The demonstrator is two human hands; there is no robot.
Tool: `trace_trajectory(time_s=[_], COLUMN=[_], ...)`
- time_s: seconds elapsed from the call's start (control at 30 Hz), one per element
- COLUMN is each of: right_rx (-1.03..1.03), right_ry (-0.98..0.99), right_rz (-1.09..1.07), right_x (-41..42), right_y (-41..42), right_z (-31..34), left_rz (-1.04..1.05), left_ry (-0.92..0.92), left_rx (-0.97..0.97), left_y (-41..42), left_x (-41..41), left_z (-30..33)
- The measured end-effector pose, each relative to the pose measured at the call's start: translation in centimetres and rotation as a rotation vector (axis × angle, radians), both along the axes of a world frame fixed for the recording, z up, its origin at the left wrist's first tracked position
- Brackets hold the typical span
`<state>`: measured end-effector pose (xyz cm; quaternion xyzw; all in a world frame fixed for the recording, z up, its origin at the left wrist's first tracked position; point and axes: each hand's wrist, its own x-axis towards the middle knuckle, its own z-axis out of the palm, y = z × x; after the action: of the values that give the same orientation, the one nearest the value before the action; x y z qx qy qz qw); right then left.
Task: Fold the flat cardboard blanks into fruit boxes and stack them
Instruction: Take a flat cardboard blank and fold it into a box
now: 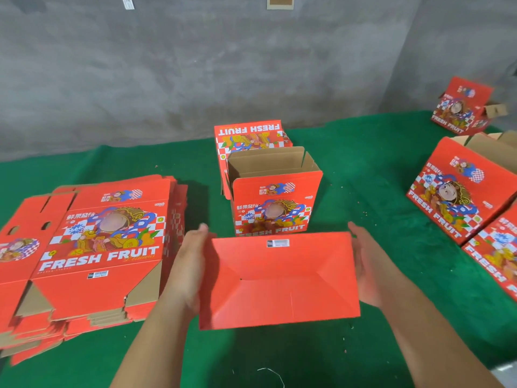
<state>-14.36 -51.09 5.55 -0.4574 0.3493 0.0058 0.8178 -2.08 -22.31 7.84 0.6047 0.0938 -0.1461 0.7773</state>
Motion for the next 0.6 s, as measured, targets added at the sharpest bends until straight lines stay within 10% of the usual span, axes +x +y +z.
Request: trace_trajectory(time_s=[0.2, 0.4, 0.6], right_rx=[0.244, -0.355, -0.545], right_ry=[-0.191, -0.205, -0.215], right_rz=[0.198, 0.467, 0.013], right_x=[-3.2, -3.7, -2.4], right_y=[-1.7, -2.3, -1.4], right_z=[-2.4, -4.3, -7.6], left_rz=[-0.162, -0.43, -0.344], left_ry=[-0.275, -0.089, -0.173], left_rx=[-0.202, 0.124, 0.345], left_y=[-1.0, -0.1, -2.5], left_x=[-2.2, -1.7, -2.2], left_z=[-1.4, -5.1, -7.6])
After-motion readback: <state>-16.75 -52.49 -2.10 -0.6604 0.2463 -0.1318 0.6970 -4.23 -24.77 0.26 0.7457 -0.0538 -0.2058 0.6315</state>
